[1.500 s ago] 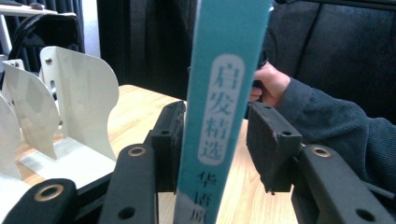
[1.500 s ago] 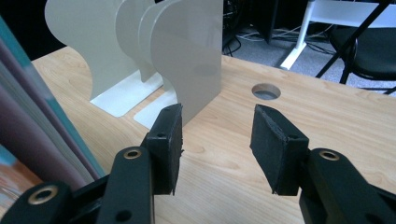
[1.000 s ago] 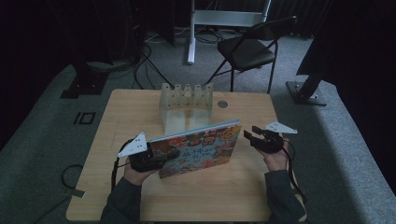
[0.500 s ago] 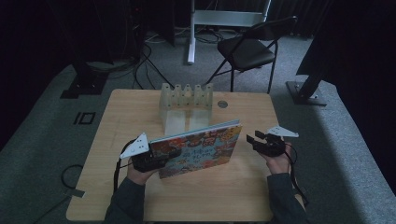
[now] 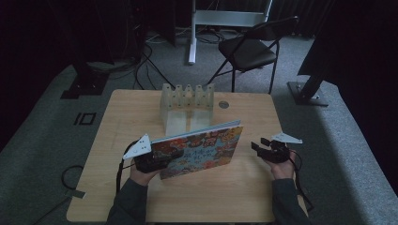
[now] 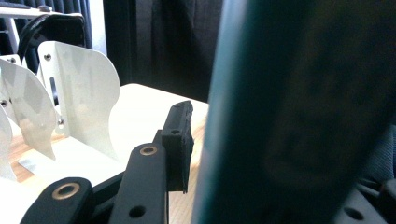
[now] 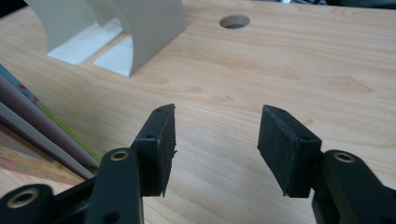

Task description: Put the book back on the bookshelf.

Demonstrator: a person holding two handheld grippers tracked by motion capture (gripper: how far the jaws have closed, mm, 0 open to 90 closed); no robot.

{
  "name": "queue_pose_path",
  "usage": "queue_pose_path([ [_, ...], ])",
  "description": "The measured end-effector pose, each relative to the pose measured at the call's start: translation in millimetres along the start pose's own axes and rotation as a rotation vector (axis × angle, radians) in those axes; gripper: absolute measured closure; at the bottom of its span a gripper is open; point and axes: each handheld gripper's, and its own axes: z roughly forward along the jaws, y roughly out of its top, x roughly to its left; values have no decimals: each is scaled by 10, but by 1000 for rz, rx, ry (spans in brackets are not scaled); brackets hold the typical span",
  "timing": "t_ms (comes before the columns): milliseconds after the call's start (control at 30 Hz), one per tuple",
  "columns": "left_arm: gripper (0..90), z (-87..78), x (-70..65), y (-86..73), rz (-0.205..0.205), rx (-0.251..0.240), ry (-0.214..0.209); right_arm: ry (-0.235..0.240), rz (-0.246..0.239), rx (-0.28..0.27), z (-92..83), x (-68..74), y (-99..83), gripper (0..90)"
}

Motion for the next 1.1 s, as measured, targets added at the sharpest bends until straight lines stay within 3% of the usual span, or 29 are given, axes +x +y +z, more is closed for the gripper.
queue_pose_path([
  [367,689,2,26,-22,-10,-26,-31,-31,-11,35,25,-35,-103,416],
  [767,673,3,13,-35,3,-31,-22,-45,-11,70,50,-84,-193,406],
  [1100,664,16,33,-96,-11,-25,-26,-56,-15,97,68,-95,-250,395],
])
